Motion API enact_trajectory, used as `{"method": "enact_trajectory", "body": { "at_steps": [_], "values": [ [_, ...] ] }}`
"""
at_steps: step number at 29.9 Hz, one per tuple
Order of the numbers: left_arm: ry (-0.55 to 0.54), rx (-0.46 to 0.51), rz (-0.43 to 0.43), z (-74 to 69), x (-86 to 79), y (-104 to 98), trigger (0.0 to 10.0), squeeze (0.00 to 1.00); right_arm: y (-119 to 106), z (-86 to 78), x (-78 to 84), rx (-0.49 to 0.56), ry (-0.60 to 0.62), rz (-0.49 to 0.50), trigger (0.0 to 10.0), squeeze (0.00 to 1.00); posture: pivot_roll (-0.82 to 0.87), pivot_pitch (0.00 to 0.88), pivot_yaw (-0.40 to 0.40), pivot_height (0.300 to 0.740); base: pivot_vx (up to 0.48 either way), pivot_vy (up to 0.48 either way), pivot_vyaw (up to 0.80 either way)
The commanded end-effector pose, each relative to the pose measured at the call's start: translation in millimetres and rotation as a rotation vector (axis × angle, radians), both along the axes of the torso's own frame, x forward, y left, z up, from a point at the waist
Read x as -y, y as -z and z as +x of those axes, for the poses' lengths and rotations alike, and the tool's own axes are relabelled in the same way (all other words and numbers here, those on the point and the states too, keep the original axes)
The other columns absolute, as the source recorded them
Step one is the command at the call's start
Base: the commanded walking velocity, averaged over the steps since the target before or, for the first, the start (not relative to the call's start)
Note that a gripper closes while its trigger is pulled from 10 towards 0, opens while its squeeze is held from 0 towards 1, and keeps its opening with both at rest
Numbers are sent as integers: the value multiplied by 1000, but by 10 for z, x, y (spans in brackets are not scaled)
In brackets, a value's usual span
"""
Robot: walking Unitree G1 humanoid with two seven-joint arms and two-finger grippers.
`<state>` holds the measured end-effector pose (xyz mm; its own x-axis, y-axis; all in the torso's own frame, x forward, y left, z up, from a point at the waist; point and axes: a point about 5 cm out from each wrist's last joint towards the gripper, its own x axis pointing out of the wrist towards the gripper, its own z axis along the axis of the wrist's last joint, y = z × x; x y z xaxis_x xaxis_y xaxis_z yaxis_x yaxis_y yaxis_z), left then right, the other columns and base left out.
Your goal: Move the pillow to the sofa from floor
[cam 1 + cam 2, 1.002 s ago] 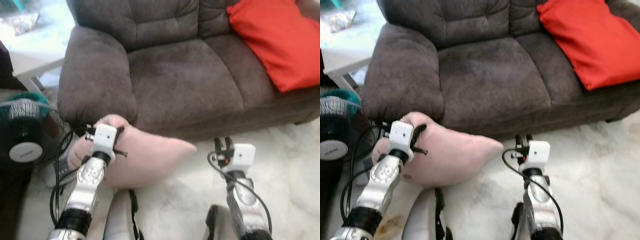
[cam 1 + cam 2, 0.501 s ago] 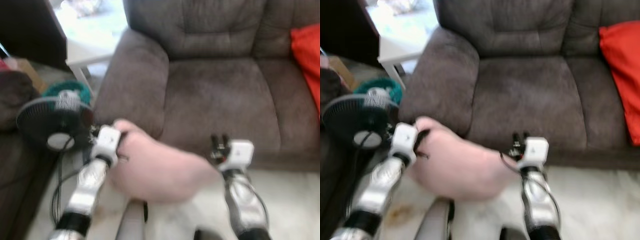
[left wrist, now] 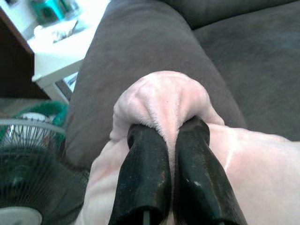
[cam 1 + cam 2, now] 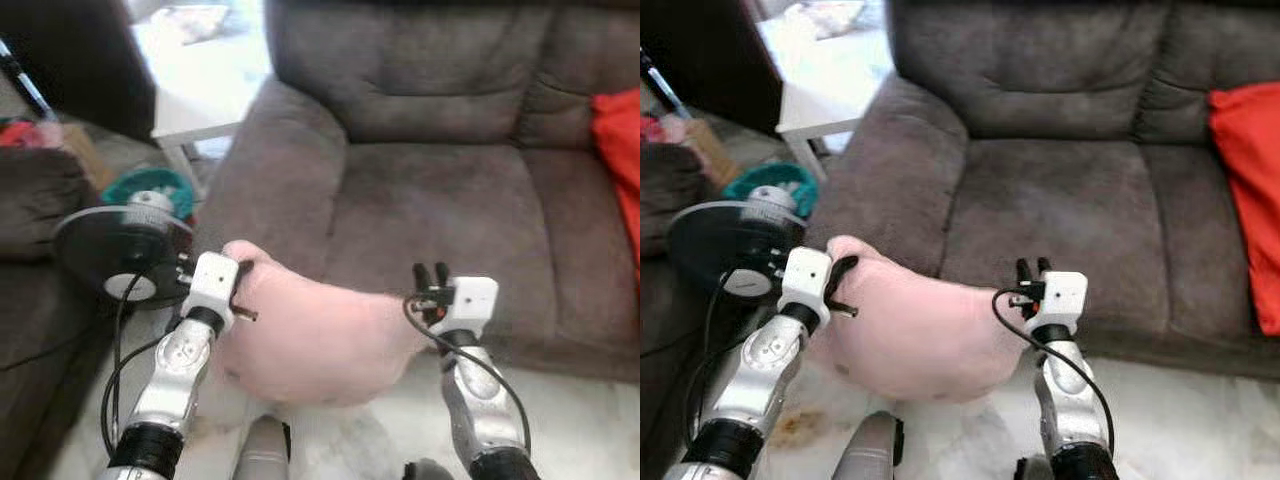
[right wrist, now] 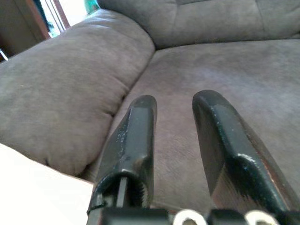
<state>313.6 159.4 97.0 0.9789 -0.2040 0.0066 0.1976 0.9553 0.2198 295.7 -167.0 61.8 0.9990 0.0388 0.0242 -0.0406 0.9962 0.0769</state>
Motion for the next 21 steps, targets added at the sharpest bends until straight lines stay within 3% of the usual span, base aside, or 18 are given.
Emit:
{"method": "enact_trajectory", "body": {
  "at_steps": [1, 14, 21],
  "values": [
    [-5, 155, -28, 80, -1, -358, 10000, 0, 60, -52, 85, -21, 30, 1, 10000, 0, 157, 96, 47, 730, -247, 0, 0],
    [10, 154, -25, 80, 12, -355, 10000, 0, 63, -52, 101, -20, 31, 1, 10000, 0, 153, 69, 51, 740, -250, 0, 0],
    [13, 146, -13, 86, 21, -347, 10000, 0, 82, -33, 104, -45, 17, -15, 10000, 0, 154, 66, 49, 740, 0, 0, 0]
  ]
}}
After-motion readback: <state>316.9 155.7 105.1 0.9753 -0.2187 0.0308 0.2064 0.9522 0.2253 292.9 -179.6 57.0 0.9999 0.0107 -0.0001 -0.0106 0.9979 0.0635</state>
